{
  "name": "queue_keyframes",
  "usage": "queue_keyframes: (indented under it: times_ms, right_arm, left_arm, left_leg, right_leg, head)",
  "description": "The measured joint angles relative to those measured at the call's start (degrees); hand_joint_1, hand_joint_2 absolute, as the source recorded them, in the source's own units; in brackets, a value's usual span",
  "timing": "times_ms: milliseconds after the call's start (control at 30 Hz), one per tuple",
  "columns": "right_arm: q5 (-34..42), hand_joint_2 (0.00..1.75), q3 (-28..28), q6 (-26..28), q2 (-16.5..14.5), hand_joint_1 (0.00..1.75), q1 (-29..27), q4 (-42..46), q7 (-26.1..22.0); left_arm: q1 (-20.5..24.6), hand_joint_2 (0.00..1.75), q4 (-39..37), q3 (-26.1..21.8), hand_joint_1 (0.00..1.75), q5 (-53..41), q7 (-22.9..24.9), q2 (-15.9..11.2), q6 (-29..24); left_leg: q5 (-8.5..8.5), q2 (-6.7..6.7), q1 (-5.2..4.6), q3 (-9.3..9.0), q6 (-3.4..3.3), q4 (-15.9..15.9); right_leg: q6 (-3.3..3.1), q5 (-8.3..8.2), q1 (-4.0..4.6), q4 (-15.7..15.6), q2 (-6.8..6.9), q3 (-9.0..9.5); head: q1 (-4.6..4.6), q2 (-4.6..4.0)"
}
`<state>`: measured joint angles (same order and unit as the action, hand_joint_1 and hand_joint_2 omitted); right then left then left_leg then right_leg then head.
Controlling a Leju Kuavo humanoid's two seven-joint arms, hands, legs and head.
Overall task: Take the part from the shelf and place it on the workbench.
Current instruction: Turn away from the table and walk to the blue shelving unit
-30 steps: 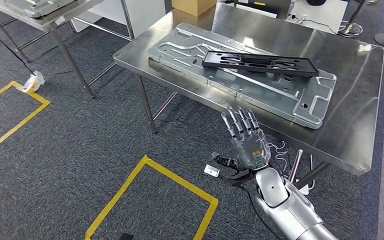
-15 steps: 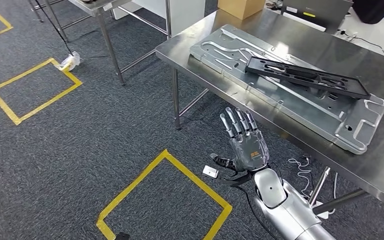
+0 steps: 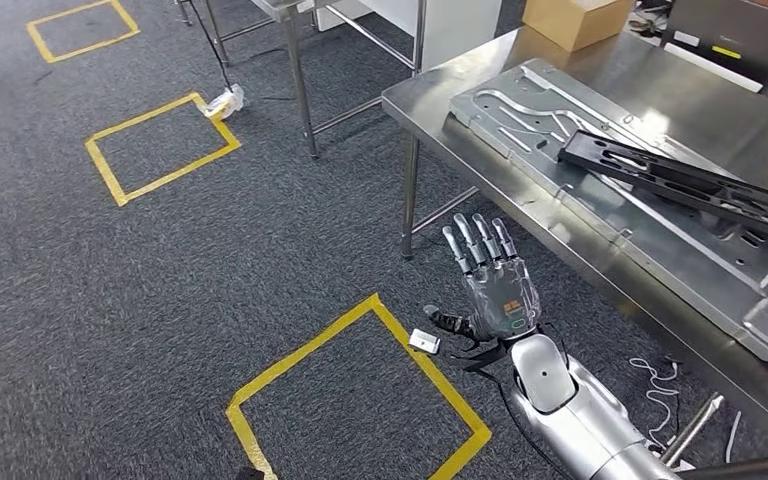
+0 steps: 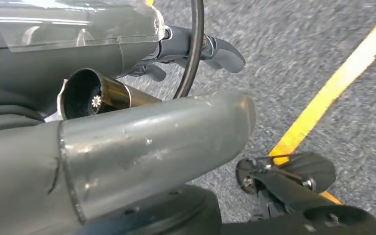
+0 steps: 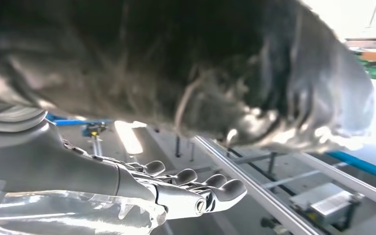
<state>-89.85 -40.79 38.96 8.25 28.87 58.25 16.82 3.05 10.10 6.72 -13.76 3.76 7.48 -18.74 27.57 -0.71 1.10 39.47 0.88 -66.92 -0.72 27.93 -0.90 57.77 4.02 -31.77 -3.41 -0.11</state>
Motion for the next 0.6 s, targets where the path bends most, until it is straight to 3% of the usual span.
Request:
queue_keyframes:
  times_ms: [67, 100, 133, 200, 267, 333, 400, 433, 467, 500, 567, 600]
  right_arm:
    - [0.0, 0.0, 0.0, 0.0, 0.0, 0.0, 0.1, 0.0, 0.1]
    - [0.0, 0.0, 0.0, 0.0, 0.1, 0.0, 0.1, 0.0, 0.2]
    - [0.0, 0.0, 0.0, 0.0, 0.1, 0.0, 0.1, 0.0, 0.3]
    - [0.0, 0.0, 0.0, 0.0, 0.1, 0.0, 0.2, 0.0, 0.3]
    - [0.0, 0.0, 0.0, 0.0, 0.1, 0.0, 0.2, 0.0, 0.3]
    - [0.0, 0.0, 0.0, 0.0, 0.2, 0.0, 0.1, 0.0, 0.3]
    - [0.0, 0.0, 0.0, 0.0, 0.3, 0.0, -0.3, -0.2, 0.3]
    - [0.0, 0.0, 0.0, 0.0, 0.3, 0.0, -0.4, -0.3, 0.3]
    - [0.0, 0.0, 0.0, 0.0, 0.3, 0.0, -0.5, -0.3, 0.3]
    - [0.0, 0.0, 0.0, 0.0, 0.3, 0.0, -0.5, -0.3, 0.3]
    - [0.0, 0.0, 0.0, 0.0, 0.3, 0.0, -0.3, -0.4, 0.3]
    - [0.0, 0.0, 0.0, 0.0, 0.3, 0.0, -0.3, -0.4, 0.3]
  left_arm:
    - [0.1, 0.0, 0.0, 0.0, 0.0, 0.0, 0.0, 0.0, -0.1]
    - [0.2, 0.0, 0.0, 0.0, 0.0, 0.0, 0.0, 0.0, -0.1]
    - [0.2, 0.0, 0.0, 0.0, 0.0, 0.0, 0.1, 0.0, -0.2]
    - [0.0, 0.0, 0.0, 0.0, 0.0, -0.1, 0.3, 0.0, -0.4]
    - [0.0, 0.0, 0.0, 0.0, 0.0, -0.1, 0.5, 0.0, -0.6]
    - [0.1, 0.0, 0.0, 0.0, 0.0, -0.1, 0.6, 0.0, -0.7]
    - [0.2, 0.0, 0.0, -0.1, 0.0, -0.1, 0.7, 0.1, -0.7]
    - [0.2, 0.0, 0.0, -0.1, 0.0, -0.1, 0.7, 0.1, -0.7]
    - [0.1, 0.0, 0.0, -0.1, 0.0, -0.1, 0.8, 0.0, -0.7]
    - [0.1, 0.0, 0.0, -0.1, 0.0, -0.1, 1.0, 0.0, -0.7]
    - [0.2, 0.0, 0.0, -0.1, 0.0, -0.1, 1.4, 0.1, -0.8]
    - [0.3, 0.0, 0.0, -0.1, 0.0, -0.1, 1.6, 0.2, -0.9]
  left_leg:
    - [-1.96, -2.13, -0.34, -3.3, -0.47, 6.2]
    - [-2.14, -2.72, -0.54, -3.97, -0.78, 7.6]
    - [-1.94, -2.75, -0.77, -3.94, -1.1, 7.7]
    - [-2.22, -1.55, -0.72, -3.86, -1.73, 7.9]
    - [-2.56, -0.34, -0.5, -4.02, -2.5, 8.4]
    - [-2.8, 0.95, -0.43, -4.06, -2.97, 8.6]
    - [-2.85, 2.49, -0.57, -4.01, -3.11, 8.6]
    - [-2.86, 3.34, -0.63, -4.02, -3.14, 8.5]
    - [-2.86, 4.22, -0.66, -4.05, -3.14, 8.5]
    - [-2.86, 5.08, -0.67, -4.09, -3.12, 8.4]
    - [-2.89, 6.6, -0.62, -3.89, -2.92, 8.2]
    - [-3.01, 7.32, -0.53, -3.62, -2.64, 8.1]
  right_leg:
    - [0.58, 0.59, 0.22, 0.6, 1.29, -0.02]
    - [0.9, 0.81, 0.37, 0.8, 1.79, -0.02]
    - [1.21, 0.92, 0.55, 0.8, 2.27, 0.03]
    - [1.86, 1.17, 0.51, 0.8, 2.79, 0.28]
    - [2.38, 2.77, 0.16, 2.6, 0.5, -0.26]
    - [2.55, 6.25, -0.02, 8.7, -2.81, -3.05]
    - [2.55, 8.67, 0.04, 15.6, -3.86, -6.65]
    - [2.49, 8.34, 0.06, 16.8, -3.98, -7.47]
    - [2.36, 6.89, 0.06, 15.8, -4.13, -7.24]
    - [2.17, 4.63, 0.06, 12.7, -4.63, -6.02]
    - [1.68, 0.99, -0.12, 5.1, -7.87, -2.91]
    - [1.52, 0.16, -0.16, 2.7, -9.28, -1.96]
  head:
    - [-0.01, 0.0]
    - [-0.03, 0.0]
    - [-0.05, 0.0]
    - [-0.08, 0.0]
    - [-0.11, 0.0]
    - [-0.16, 0.0]
    - [-0.16, 0.0]
    - [-0.16, 0.0]
    - [-0.15, 0.0]
    - [-0.16, 0.0]
    - [-0.14, 0.0]
    - [-0.14, 0.0]
